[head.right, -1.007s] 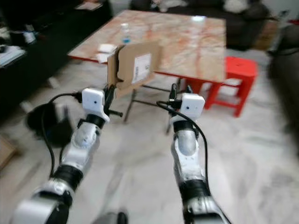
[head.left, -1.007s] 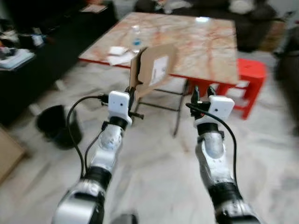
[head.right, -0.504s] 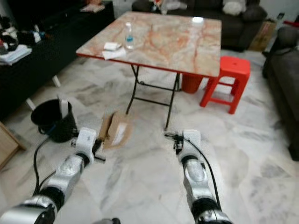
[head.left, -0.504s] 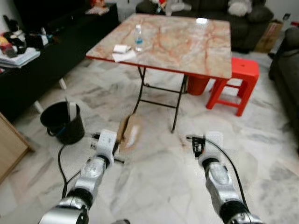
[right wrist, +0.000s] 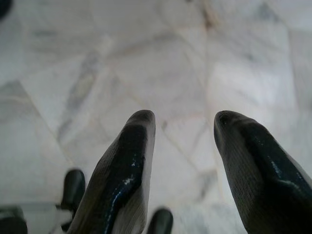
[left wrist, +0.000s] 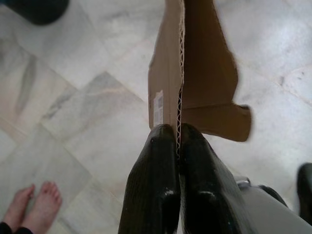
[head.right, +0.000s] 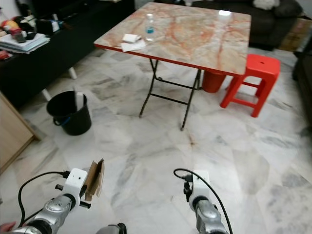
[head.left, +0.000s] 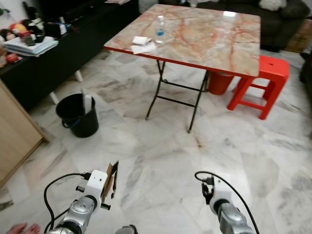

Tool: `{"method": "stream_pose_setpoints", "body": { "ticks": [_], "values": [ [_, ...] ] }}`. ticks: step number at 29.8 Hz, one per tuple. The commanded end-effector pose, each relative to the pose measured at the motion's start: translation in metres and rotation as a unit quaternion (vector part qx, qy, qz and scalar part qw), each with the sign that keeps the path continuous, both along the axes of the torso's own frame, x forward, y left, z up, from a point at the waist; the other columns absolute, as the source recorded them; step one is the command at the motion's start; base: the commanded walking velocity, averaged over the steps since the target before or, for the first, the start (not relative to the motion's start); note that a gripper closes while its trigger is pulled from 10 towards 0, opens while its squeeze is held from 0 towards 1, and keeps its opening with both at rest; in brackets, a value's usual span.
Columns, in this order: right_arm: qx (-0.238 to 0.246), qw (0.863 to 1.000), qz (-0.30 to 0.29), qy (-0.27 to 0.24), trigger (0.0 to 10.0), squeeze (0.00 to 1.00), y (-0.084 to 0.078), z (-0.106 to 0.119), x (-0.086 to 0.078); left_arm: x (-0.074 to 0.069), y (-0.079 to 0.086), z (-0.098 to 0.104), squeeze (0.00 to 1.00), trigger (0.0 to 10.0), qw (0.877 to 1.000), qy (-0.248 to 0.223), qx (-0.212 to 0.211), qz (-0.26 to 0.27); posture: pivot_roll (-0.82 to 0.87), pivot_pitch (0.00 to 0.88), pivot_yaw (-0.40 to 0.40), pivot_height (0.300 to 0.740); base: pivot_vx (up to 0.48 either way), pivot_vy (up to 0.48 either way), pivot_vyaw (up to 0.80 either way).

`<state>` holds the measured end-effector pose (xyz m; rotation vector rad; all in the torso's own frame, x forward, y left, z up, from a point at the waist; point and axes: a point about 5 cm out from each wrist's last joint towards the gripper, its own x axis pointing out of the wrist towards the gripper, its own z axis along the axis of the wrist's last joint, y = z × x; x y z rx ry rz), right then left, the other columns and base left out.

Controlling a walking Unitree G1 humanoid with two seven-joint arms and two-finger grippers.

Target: Picking trash to rubbish bin

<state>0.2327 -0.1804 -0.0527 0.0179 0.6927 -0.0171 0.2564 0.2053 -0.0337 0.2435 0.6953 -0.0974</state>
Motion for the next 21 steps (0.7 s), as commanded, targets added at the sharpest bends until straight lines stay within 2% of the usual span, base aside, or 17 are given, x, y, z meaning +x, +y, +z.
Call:
{"method": "stream_pose_setpoints", "body": {
  "ticks": [1,3,13,21],
  "values": [
    [-0.001,1.0,0.011,0.006,10.0,0.0,0.003,-0.001,-0.001,-0.007,0.005,-0.005,0.0,10.0,1.0,0.015,-0.002,0.025,0.13,0.108,-0.03,0.74,0.247,0.0,0.0],
    [-0.005,1.0,0.017,0.004,10.0,0.0,0.005,-0.001,0.0,-0.008,0.006,-0.006,0.0,10.0,0.999,0.018,-0.004,0.035,0.13,0.107,-0.029,0.74,0.259,0.0,0.27],
    [-0.004,0.999,0.042,-0.013,10.0,0.0,0.014,0.005,0.009,-0.014,0.011,-0.009,0.0,10.0,0.999,0.025,0.002,0.047,0.14,0.09,-0.021,0.74,0.315,0.0,0.78],
    [0.008,0.999,0.046,-0.017,10.0,0.0,0.019,0.006,0.01,-0.015,0.012,-0.009,0.0,10.0,0.998,0.025,0.003,0.05,0.14,0.086,-0.018,0.74,0.341,0.0,0.0]
  ]
}}
